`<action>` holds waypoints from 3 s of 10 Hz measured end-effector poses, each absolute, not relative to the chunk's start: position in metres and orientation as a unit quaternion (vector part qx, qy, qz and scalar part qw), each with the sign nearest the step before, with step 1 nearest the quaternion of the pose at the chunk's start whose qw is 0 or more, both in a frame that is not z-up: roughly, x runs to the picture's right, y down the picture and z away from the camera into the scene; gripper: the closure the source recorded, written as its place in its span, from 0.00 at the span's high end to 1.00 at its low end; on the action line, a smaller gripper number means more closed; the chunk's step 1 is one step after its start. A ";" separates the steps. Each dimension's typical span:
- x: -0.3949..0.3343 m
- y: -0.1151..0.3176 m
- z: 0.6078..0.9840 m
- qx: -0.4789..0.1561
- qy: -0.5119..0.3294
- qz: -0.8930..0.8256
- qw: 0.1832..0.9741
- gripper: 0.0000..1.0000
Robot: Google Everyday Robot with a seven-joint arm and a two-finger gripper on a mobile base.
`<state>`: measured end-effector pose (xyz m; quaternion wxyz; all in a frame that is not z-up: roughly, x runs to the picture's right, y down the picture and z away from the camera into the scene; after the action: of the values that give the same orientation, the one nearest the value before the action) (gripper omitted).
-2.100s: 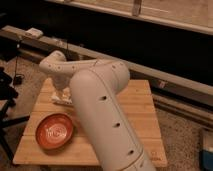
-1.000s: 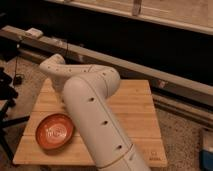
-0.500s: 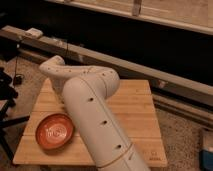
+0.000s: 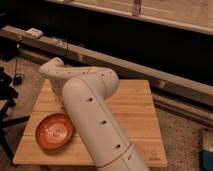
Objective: Place the bottle in the ceramic bowl
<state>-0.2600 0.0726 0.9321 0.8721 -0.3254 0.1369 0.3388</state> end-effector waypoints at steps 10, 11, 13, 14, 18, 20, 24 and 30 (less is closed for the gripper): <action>-0.217 0.032 0.842 -0.272 0.120 0.364 0.883 0.00; -0.220 0.040 0.830 -0.278 0.115 0.360 0.883 0.00; -0.224 0.059 0.801 -0.288 0.101 0.349 0.886 0.00; -0.226 0.067 0.791 -0.293 0.097 0.345 0.887 0.00; -0.244 0.105 0.754 -0.331 0.076 0.312 0.887 0.00; -0.258 0.121 0.742 -0.349 0.066 0.291 0.889 0.00; -0.277 0.144 0.729 -0.372 0.060 0.258 0.889 0.16; -0.283 0.160 0.733 -0.393 0.070 0.248 0.883 0.75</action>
<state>-0.2834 0.1602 0.7331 0.8828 -0.3928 0.0700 0.2481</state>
